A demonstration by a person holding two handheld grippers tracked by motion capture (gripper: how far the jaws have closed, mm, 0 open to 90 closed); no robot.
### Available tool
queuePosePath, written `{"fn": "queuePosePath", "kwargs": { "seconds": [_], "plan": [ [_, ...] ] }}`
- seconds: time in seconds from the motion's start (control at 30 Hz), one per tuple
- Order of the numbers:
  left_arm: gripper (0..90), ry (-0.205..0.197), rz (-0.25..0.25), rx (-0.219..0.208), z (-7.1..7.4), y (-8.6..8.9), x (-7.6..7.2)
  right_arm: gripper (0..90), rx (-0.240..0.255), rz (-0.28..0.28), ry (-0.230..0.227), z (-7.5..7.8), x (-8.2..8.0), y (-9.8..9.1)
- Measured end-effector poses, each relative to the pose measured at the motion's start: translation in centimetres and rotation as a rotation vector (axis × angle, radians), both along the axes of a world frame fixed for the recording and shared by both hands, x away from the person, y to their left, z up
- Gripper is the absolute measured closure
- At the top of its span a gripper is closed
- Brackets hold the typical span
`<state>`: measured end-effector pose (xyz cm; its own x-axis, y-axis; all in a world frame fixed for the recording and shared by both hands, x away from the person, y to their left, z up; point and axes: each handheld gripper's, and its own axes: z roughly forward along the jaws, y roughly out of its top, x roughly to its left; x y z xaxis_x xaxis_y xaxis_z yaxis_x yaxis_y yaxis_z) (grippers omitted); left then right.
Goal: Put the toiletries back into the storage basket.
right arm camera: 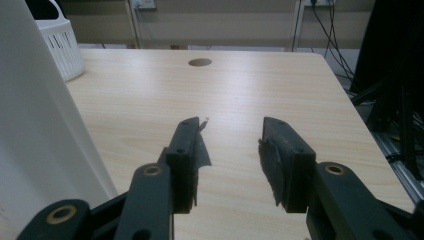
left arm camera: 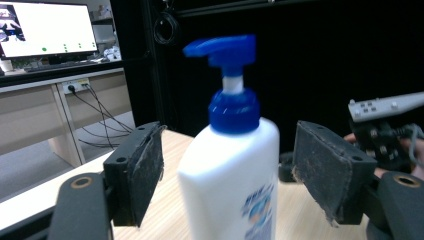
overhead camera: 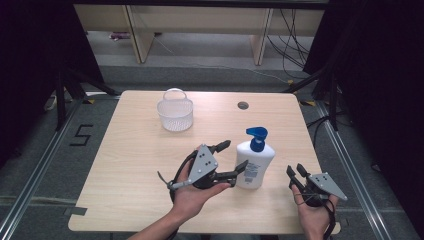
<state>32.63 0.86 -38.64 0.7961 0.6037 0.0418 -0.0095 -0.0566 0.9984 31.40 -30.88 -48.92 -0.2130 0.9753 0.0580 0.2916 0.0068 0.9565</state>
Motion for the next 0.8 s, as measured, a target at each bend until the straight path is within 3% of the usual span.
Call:
{"fn": "queuePosePath", "kwargs": {
  "seconds": [0.17,0.2,0.3,0.37,0.4,0.43,0.57,0.63,0.8],
  "plan": [
    [29.6,0.023,0.045,-0.015,0.5,-2.2,0.3,60.0,0.011,-0.009,0.012,-0.1,0.0,-0.1],
    [29.6,0.023,0.055,-0.009,0.6,-2.4,0.4,60.0,-0.006,-0.013,0.007,-0.1,0.1,-0.1],
    [29.9,0.024,0.08,-0.007,0.8,-3.0,0.7,60.0,0.013,0.015,0.024,-0.1,0.2,-0.1],
    [30.1,0.021,0.088,-0.007,0.9,-3.2,0.7,59.8,-0.01,0.0,0.029,0.0,0.1,-0.2],
    [30.2,0.012,0.101,0.004,1.1,-3.6,0.7,59.8,0.039,-0.009,0.039,-0.1,0.0,0.1],
    [30.3,0.01,0.105,0.01,1.2,-3.8,0.7,59.8,-0.006,-0.005,0.014,-0.1,0.2,-0.2],
    [30.6,0.014,0.116,0.017,1.6,-4.8,0.7,59.6,0.041,0.0,0.033,-0.1,0.3,0.2],
    [30.7,0.015,0.117,0.024,1.9,-5.2,0.8,59.5,0.003,0.014,0.017,-0.1,0.4,0.0],
    [32.3,0.019,0.133,0.028,2.2,-6.0,1.2,59.4,0.001,0.017,0.023,-0.2,0.5,-0.1]
  ]
}}
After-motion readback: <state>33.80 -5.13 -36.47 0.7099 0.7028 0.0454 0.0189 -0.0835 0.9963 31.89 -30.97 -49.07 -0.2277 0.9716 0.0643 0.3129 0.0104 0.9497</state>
